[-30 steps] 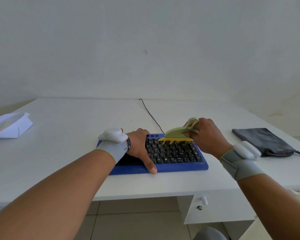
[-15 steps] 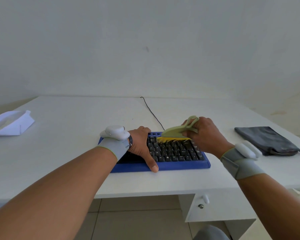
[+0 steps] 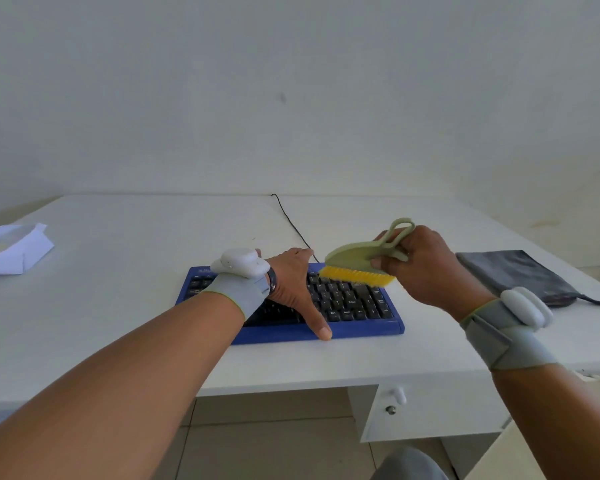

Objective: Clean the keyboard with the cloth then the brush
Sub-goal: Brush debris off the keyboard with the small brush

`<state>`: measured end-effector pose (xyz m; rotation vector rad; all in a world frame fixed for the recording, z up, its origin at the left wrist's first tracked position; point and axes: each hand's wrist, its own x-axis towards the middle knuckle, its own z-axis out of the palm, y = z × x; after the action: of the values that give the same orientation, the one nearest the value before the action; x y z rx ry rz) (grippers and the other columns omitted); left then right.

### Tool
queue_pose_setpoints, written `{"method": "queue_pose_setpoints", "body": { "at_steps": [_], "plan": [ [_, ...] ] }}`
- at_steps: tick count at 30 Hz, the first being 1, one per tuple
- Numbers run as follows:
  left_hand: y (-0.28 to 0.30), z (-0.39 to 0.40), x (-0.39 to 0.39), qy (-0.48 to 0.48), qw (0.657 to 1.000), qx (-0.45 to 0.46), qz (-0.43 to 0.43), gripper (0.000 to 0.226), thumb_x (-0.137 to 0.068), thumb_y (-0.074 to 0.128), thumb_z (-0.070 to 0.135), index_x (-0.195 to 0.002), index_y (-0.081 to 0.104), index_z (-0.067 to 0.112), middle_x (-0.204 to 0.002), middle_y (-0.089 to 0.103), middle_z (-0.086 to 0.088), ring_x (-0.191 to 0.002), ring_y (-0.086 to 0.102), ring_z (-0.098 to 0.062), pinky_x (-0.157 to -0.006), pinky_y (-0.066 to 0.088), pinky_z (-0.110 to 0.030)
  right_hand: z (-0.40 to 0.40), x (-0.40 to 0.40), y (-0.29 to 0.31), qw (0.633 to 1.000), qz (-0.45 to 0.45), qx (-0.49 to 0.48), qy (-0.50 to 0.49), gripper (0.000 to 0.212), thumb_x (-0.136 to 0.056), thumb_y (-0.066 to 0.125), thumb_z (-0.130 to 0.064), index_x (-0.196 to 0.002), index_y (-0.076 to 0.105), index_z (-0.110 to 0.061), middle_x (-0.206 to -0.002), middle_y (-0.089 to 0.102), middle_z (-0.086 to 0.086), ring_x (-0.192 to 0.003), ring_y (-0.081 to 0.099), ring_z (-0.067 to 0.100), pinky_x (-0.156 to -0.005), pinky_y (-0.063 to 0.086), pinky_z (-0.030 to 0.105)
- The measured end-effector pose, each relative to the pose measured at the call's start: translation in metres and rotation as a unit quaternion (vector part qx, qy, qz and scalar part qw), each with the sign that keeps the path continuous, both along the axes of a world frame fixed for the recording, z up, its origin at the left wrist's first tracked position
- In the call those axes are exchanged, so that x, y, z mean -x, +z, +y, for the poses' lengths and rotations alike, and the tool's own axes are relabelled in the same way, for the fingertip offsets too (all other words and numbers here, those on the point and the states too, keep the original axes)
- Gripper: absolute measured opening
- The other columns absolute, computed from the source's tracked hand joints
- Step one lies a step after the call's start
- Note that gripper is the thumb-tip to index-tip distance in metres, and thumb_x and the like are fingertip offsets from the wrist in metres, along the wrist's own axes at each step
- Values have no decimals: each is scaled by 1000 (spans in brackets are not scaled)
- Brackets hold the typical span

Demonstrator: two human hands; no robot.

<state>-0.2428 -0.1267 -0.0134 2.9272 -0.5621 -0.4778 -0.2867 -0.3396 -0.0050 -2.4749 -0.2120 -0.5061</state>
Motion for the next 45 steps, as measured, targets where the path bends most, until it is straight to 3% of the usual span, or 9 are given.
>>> {"method": "queue_pose_setpoints", "body": {
  "at_steps": [3,7,11,16,20,29,32,36,45],
  "plan": [
    [-3,-20,0,-18,1000,8,3,144,-50,87,67,-158,0,24,-165,9,4,-151,14,-19,-120,5,-50,-11,6,-13,1000,19,3,-4,14,-86,70,-15,-99,75,-11,-87,67,0,-74,59,16,-58,41,7],
    [-5,-32,-1,-32,999,9,-7,141,-48,90,63,-157,11,21,-161,22,3,-145,29,-21,-116,28,-39,-34,6,-25,999,35,13,-38,20,-85,70,-17,-105,71,-13,-95,68,6,-82,60,19,-59,39,14],
    [-4,-32,-3,-25,1000,9,-4,135,-46,91,62,-153,19,20,-154,33,3,-138,39,-20,-111,35,-35,-58,8,-25,993,43,57,-98,22,-86,68,-19,-106,69,-11,-93,67,12,-77,61,25,-67,45,29],
    [-3,-34,-2,-18,1000,6,9,143,-44,92,62,-155,13,20,-158,29,3,-141,36,-22,-114,34,-38,-46,23,-8,998,-34,24,-53,14,-85,68,-14,-98,73,-14,-89,69,6,-76,61,21,-68,44,26],
    [-6,-31,-2,-12,1000,21,14,144,-43,92,61,-156,11,22,-159,28,1,-142,35,-24,-115,34,-40,-18,30,-14,998,12,24,62,14,-86,69,-16,-99,74,-19,-90,69,2,-83,62,18,-77,51,30],
    [-7,-26,-1,0,999,27,18,143,-46,92,59,-156,9,24,-159,28,1,-143,34,-24,-113,32,-38,-58,35,-19,994,39,80,-58,17,-83,70,-22,-100,72,-18,-90,68,8,-79,63,25,-74,53,40],
    [-7,-27,1,-3,1000,16,13,143,-47,92,60,-157,7,25,-161,26,1,-145,31,-24,-115,26,-41,-52,42,-13,997,-32,58,-44,15,-84,69,-16,-98,74,-16,-86,69,6,-78,62,25,-72,51,34],
    [-2,-17,6,-6,1000,-6,-12,141,-54,89,59,-158,3,20,-165,9,2,-150,17,-22,-120,12,-43,-20,55,-10,996,-24,-4,86,12,-88,68,-13,-95,73,-22,-84,69,-8,-77,62,4,-67,43,7],
    [-4,4,-1,30,999,-19,29,152,-43,93,60,-157,-3,28,-163,18,-2,-146,28,-29,-117,30,-46,-42,51,-22,997,41,50,50,16,-88,69,-13,-96,73,-27,-89,69,-5,-82,62,8,-72,47,14]
  ]
}}
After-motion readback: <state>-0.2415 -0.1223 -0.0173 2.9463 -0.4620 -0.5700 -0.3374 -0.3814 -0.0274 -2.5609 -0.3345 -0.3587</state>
